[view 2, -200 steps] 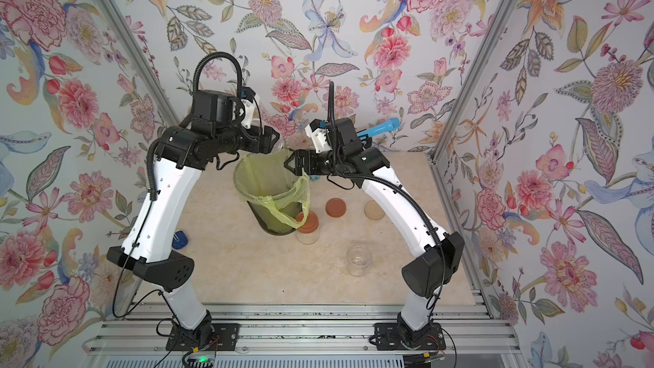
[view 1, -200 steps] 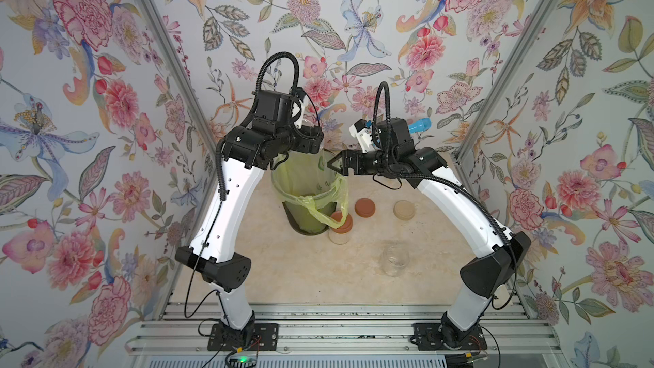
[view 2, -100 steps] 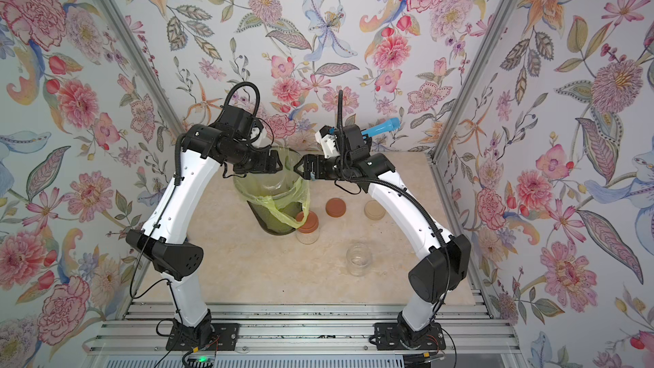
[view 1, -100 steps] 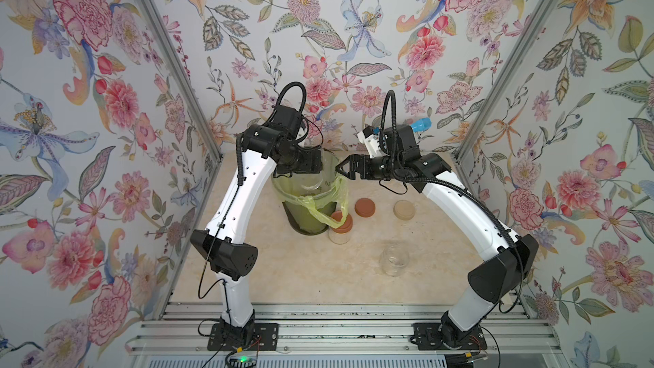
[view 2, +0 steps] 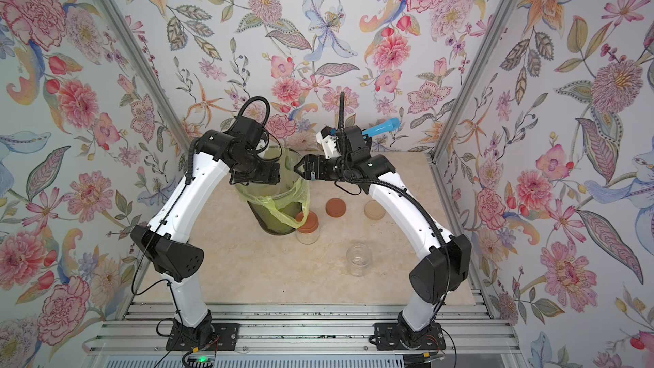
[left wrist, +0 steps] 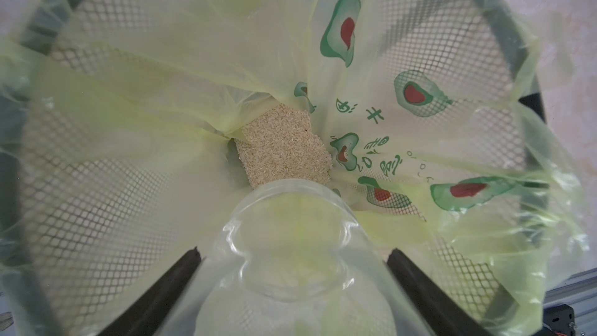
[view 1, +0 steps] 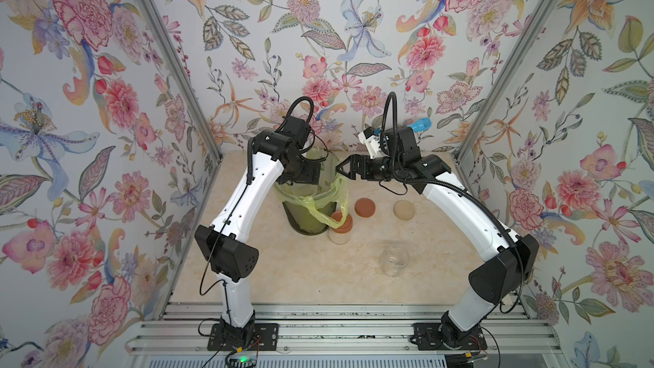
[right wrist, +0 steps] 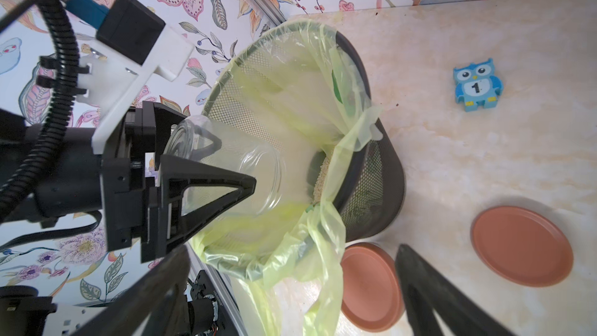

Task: Empty moldy rice from jars
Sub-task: Pour the moldy rice from the jar into the trash bin.

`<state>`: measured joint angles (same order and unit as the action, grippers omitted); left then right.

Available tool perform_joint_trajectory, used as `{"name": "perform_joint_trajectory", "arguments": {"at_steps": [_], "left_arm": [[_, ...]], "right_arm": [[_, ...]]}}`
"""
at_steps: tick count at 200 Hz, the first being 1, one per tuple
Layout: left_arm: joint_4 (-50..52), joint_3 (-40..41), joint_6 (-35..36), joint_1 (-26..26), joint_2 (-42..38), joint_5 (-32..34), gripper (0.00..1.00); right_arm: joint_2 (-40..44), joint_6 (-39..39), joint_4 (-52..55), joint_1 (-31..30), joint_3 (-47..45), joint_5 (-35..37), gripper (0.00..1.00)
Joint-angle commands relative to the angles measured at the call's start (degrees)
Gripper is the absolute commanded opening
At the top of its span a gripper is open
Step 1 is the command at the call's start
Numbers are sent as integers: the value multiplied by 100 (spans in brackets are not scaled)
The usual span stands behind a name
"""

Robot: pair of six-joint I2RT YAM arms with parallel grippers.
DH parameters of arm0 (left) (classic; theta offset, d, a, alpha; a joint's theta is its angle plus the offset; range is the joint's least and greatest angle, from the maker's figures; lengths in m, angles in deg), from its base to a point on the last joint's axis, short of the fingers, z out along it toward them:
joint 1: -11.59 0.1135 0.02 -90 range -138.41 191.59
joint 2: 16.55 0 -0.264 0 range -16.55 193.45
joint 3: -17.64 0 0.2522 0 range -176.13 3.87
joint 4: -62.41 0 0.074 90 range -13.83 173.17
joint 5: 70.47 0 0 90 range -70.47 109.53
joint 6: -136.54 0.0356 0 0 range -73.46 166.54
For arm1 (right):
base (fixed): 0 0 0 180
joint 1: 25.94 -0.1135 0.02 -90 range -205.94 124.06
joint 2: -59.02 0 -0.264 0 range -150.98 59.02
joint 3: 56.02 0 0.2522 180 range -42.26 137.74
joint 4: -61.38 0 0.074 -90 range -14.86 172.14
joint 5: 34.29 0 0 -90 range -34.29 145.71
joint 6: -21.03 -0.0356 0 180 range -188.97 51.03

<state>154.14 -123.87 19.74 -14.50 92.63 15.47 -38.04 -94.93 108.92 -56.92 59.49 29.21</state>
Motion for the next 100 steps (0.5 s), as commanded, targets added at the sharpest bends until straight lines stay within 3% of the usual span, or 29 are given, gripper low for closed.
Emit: {"name": "perform_joint_trajectory", "arguments": {"at_steps": [1, 65, 100], "left_arm": [[-36, -150, 122, -289, -54, 886, 0], [-64, -1779, 518, -738, 48, 2079, 0], [-159, -1616, 1130, -1634, -66, 3710, 0]], "right_arm": [[142, -66, -94, 86, -84, -170, 100], [211, -182, -116, 298, -247, -353, 100], [269, -315, -180, 430, -440, -457, 100]]}}
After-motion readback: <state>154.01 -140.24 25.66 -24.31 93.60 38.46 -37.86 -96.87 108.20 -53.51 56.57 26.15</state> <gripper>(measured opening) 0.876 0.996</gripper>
